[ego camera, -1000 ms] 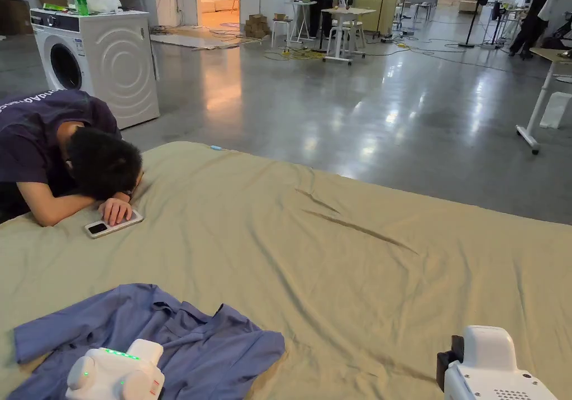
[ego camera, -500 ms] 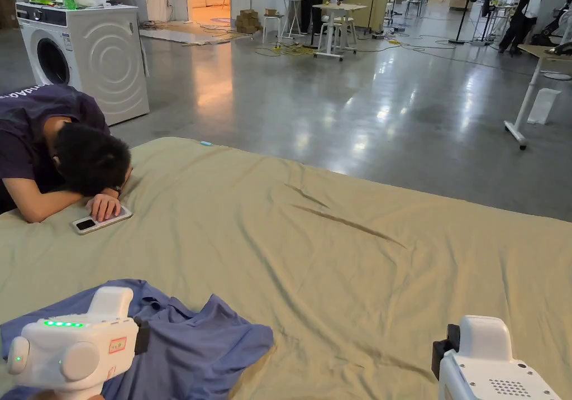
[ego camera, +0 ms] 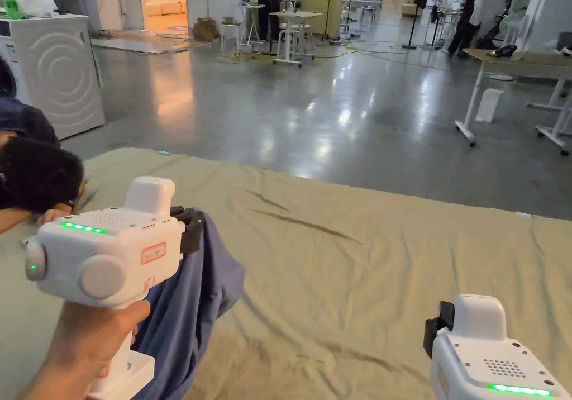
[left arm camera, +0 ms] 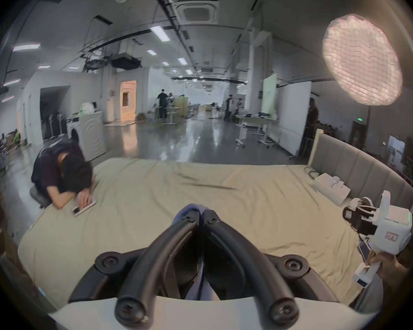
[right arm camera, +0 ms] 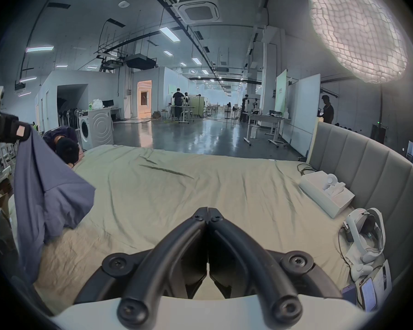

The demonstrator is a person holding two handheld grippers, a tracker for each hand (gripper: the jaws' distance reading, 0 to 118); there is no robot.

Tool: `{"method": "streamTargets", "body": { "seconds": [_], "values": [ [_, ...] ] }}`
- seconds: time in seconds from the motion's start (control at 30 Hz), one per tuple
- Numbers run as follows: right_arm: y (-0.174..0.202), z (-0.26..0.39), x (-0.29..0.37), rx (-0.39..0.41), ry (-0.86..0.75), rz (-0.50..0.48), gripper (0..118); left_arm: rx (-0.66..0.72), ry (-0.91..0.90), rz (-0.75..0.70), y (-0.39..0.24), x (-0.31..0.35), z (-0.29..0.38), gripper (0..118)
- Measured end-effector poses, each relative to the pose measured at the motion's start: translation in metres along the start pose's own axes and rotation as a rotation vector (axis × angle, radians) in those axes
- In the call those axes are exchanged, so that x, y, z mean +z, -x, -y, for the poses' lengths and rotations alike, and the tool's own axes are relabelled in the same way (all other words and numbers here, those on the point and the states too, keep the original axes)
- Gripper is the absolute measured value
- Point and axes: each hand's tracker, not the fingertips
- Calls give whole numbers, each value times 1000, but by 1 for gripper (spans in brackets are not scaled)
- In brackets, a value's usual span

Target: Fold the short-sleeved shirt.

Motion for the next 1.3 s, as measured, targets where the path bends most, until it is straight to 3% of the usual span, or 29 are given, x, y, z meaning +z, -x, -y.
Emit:
{"method": "streamTargets", "body": {
  "seconds": [0.33,0.6,0.93,1.0,1.1,1.13,1.3],
  "values": [
    [-66,-2,30,-20,-36,126,0,-90,14,329,-139,-62,-16,3],
    [-125,10,48,-69,-13,251,0,-146,197,561,-231,-122,57,3],
    [-154,26,54,-100,29,316,0,-89,329,578,-275,-131,146,4],
    [-153,27,53,-107,36,310,0,-76,337,577,-273,-131,148,14],
    [-149,27,53,-104,35,304,0,-51,353,548,-263,-125,139,66],
    [-148,26,53,-103,32,300,0,-40,347,544,-258,-123,136,71],
    [-136,14,53,-96,1,276,0,-4,198,421,-218,-100,104,71]
  ]
}}
